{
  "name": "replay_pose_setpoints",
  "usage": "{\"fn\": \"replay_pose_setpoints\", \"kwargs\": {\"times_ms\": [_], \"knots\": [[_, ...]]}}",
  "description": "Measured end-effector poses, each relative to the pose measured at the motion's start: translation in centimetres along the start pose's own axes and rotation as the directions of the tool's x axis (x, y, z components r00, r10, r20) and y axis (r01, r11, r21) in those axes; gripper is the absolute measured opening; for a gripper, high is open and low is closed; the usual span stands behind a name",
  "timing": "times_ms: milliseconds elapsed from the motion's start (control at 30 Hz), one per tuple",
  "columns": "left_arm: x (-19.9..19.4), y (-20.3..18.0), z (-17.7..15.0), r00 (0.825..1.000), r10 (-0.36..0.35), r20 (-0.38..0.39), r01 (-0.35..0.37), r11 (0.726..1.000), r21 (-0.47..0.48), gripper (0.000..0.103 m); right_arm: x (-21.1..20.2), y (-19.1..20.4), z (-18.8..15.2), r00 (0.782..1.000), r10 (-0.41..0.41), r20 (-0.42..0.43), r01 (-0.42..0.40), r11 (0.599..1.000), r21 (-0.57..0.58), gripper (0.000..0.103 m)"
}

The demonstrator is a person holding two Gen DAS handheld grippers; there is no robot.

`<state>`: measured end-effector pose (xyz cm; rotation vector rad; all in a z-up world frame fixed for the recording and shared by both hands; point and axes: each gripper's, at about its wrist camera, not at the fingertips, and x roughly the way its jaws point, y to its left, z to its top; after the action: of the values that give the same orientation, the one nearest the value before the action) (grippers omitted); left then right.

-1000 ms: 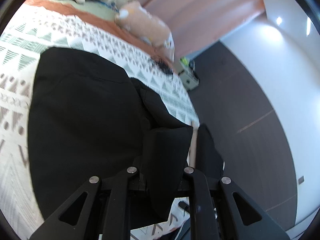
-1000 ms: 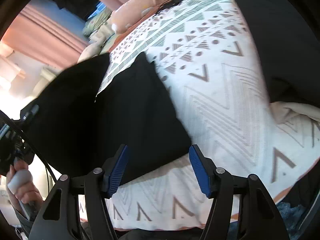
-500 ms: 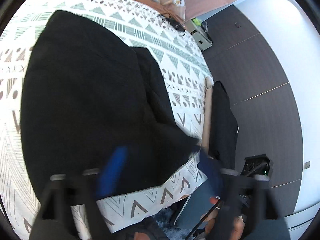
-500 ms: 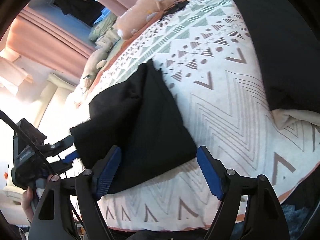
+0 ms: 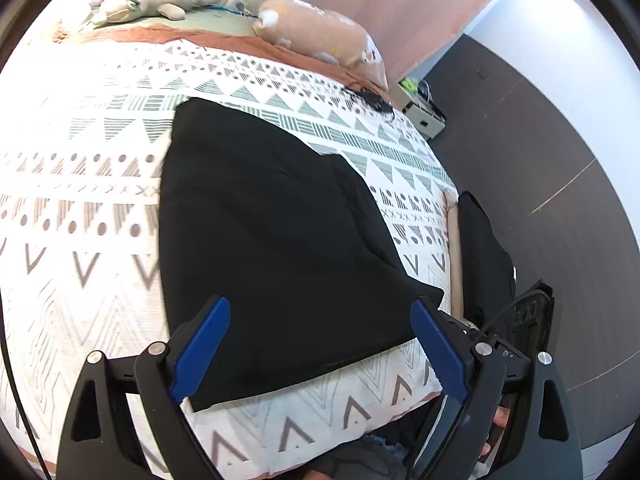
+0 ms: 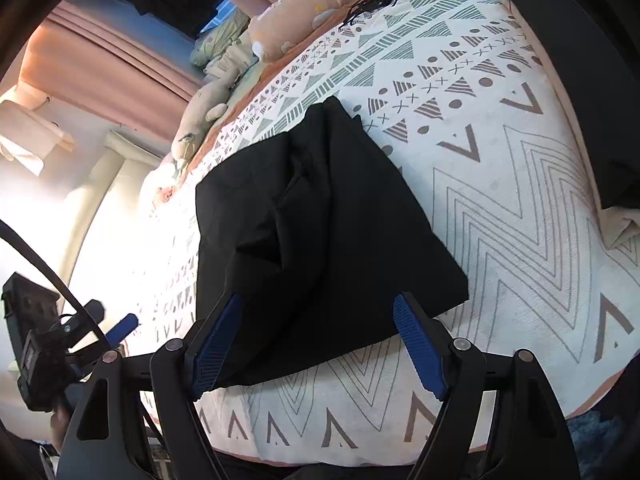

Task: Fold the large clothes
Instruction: 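Lay the folded edge down and open the left tool, then close both tools on the end of the folded jacket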

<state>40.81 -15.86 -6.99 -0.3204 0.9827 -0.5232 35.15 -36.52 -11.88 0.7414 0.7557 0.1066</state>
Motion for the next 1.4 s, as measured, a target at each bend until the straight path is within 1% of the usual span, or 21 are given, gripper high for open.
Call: {"fn": "replay_pose_setpoints", "kwargs": {"times_ms": [67, 167, 300, 433, 500, 567, 600, 633, 700, 733, 833, 933, 1067, 1200, 1233, 1300, 1367, 1400], "knots": [[-0.7, 0.9, -0.1, 1.0, 0.003, 0.016, -0.003, 1.0, -0.015, 0.093, 0.6, 0.5, 0.0, 1.0, 0.005, -0.009, -0.006, 1.0, -0.008, 0.077], [-1.3, 2.9, -0.7, 0.999, 0.034, 0.038, -0.032, 0.999, -0.041, 0.093, 1.1, 1.6, -0.1, 1.0, -0.001, 0.002, 0.001, 1.0, -0.031, 0.077], [-2.3, 5.5, -1.6, 0.997, 0.068, 0.048, -0.064, 0.994, -0.083, 0.093, 2.1, 2.9, 0.0, 1.0, -0.008, 0.001, 0.008, 0.998, -0.06, 0.077], [-2.8, 7.9, -2.7, 0.995, 0.088, 0.049, -0.081, 0.989, -0.124, 0.093, 3.1, 3.6, 0.2, 1.0, -0.012, -0.007, 0.012, 0.997, -0.079, 0.077], [-2.9, 8.9, -3.2, 0.994, 0.092, 0.052, -0.083, 0.986, -0.144, 0.092, 3.8, 4.3, 0.3, 1.0, -0.028, -0.014, 0.027, 0.994, -0.106, 0.077], [-2.8, 9.6, -3.6, 0.994, 0.101, 0.049, -0.092, 0.983, -0.16, 0.088, 4.4, 4.6, 0.5, 0.999, -0.049, -0.018, 0.047, 0.992, -0.12, 0.057], [-2.6, 9.9, -3.7, 0.993, 0.113, 0.04, -0.105, 0.98, -0.167, 0.085, 4.5, 4.5, 0.7, 0.998, -0.059, -0.011, 0.057, 0.992, -0.116, 0.035], [-2.4, 10.1, -3.8, 0.992, 0.119, 0.031, -0.112, 0.979, -0.17, 0.081, 4.4, 4.6, 0.9, 0.998, -0.056, 0.001, 0.056, 0.992, -0.115, 0.023], [-1.9, 10.3, -3.9, 0.993, 0.119, 0.015, -0.114, 0.978, -0.177, 0.077, 4.1, 5.0, 1.2, 0.999, -0.039, 0.017, 0.041, 0.99, -0.138, 0.011], [-1.6, 10.4, -3.9, 0.993, 0.115, 0.008, -0.111, 0.977, -0.179, 0.076, 3.7, 5.3, 1.4, 0.999, -0.032, 0.031, 0.036, 0.988, -0.152, 0.009], [-0.5, 10.2, -4.1, 0.995, 0.101, -0.013, -0.102, 0.978, -0.182, 0.074, 2.5, 5.4, 1.7, 0.998, -0.004, 0.064, 0.015, 0.984, -0.176, 0.006], [0.9, 9.7, -4.1, 0.997, 0.069, -0.038, -0.075, 0.979, -0.187, 0.074, 1.9, 4.2, 2.2, 0.997, 0.032, 0.067, -0.021, 0.989, -0.147, 0.006], [2.6, 8.6, -4.1, 0.996, 0.054, -0.068, -0.065, 0.982, -0.177, 0.074, 1.4, 0.1, 2.7, 0.996, 0.04, 0.075, -0.035, 0.997, -0.07, 0.005], [4.0, 7.8, -4.1, 0.996, 0.034, -0.086, -0.049, 0.983, -0.176, 0.074, 2.2, -3.7, 2.5, 0.996, 0.07, 0.045, -0.071, 0.997, 0.018, 0.005], [4.4, 7.5, -4.1, 0.995, 0.024, -0.092, -0.039, 0.984, -0.173, 0.068, 2.6, -4.3, 2.5, 0.997, 0.074, 0.036, -0.075, 0.996, 0.038, 0.005], [5.2, 7.1, -4.2, 0.994, 0.01, -0.111, -0.029, 0.985, -0.169, 0.061, 3.3, -6.0, 1.9, 0.997, 0.076, 0.022, -0.078, 0.994, 0.079, 0.005], [5.9, 6.6, -4.4, 0.992, -0.002, -0.129, -0.019, 0.986, -0.163, 0.057, 3.8, -7.6, 1.2, 0.997, 0.074, 0.017, -0.076, 0.991, 0.113, 0.005], [6.3, 6.3, -4.6, 0.99, -0.013, -0.139, -0.009, 0.987, -0.159, 0.051, 3.9, -8.3, 0.9, 0.997, 0.072, 0.019, -0.074, 0.989, 0.127, 0.005]]}}
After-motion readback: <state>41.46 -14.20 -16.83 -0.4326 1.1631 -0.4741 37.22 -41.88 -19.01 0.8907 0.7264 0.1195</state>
